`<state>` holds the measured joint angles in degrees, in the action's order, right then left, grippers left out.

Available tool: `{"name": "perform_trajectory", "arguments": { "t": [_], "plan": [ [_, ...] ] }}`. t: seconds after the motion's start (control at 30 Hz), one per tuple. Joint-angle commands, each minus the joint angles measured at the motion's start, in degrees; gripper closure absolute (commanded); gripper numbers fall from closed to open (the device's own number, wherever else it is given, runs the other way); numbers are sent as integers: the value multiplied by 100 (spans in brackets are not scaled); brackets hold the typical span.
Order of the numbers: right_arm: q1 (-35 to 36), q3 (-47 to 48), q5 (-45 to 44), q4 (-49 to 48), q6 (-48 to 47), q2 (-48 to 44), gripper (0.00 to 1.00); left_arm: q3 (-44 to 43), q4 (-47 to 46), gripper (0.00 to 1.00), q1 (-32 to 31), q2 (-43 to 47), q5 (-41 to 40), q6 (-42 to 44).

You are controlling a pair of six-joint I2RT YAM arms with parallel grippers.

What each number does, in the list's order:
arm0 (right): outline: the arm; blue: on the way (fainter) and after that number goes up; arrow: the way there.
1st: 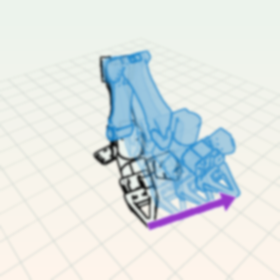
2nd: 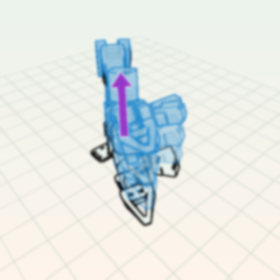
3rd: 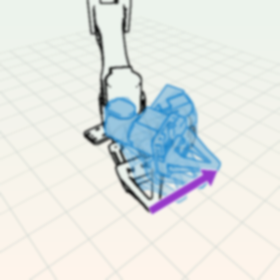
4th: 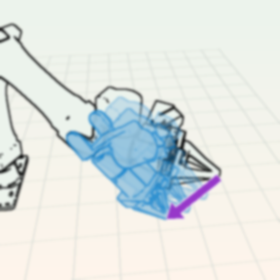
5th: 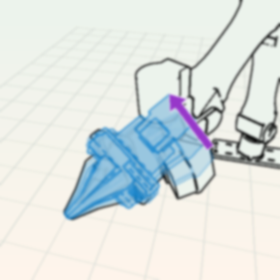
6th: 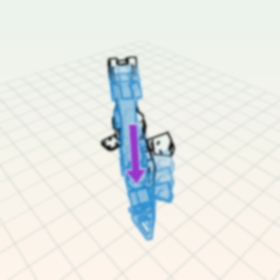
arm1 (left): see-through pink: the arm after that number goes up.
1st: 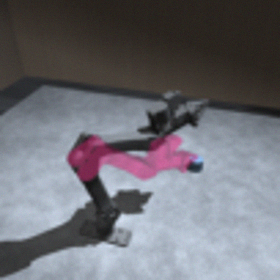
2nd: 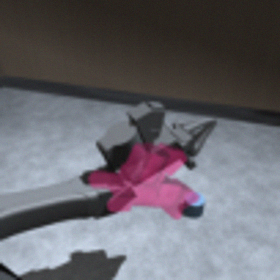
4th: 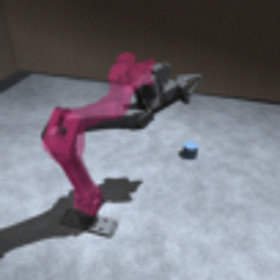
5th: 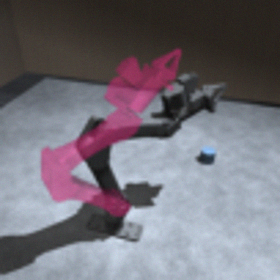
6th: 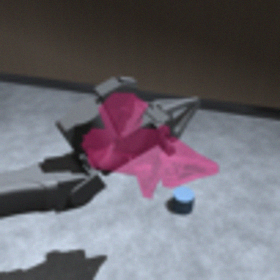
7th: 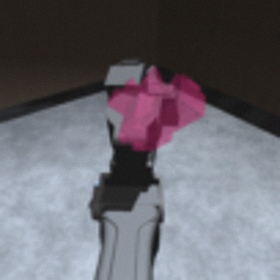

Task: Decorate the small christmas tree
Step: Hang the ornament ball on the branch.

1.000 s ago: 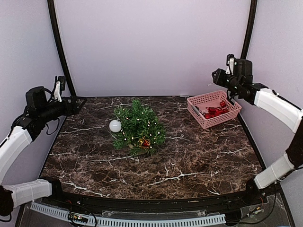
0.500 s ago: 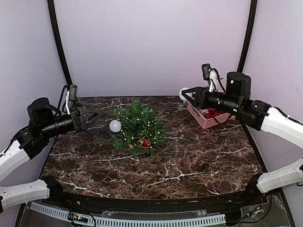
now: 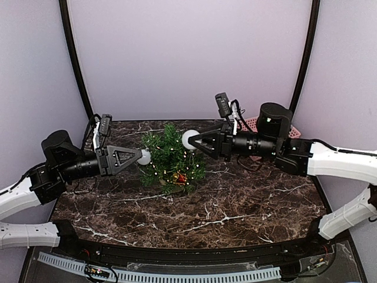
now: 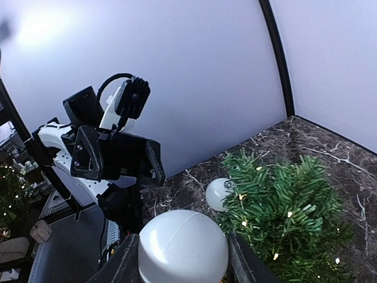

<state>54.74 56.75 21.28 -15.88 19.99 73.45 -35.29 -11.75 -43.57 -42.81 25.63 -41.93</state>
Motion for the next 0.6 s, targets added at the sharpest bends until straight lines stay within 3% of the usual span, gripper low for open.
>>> {"name": "perform_trajectory", "arguments": {
  "t": [0.0, 0.17, 0.3, 0.43, 0.57],
  "plan": [
    [236, 180, 294, -852, -115, 311, 54, 25, -1048, 24, -254, -231, 316, -511],
    [345, 192, 407, -1339, -23, 584, 54, -20, -1135, 27, -416, -615, 373, -562],
    [446, 272, 512, -1544, 40, 732, 54, -71, -1390, 41, -601, -963, 540, -646],
    [484, 259, 610, -1767, 146, 782, 54, -206, -1413, 48, -744, -1232, 625, -584],
    [523, 280, 645, -1882, 203, 810, 54, -245, -1613, 49, -802, -1374, 643, -640]
  ]
}}
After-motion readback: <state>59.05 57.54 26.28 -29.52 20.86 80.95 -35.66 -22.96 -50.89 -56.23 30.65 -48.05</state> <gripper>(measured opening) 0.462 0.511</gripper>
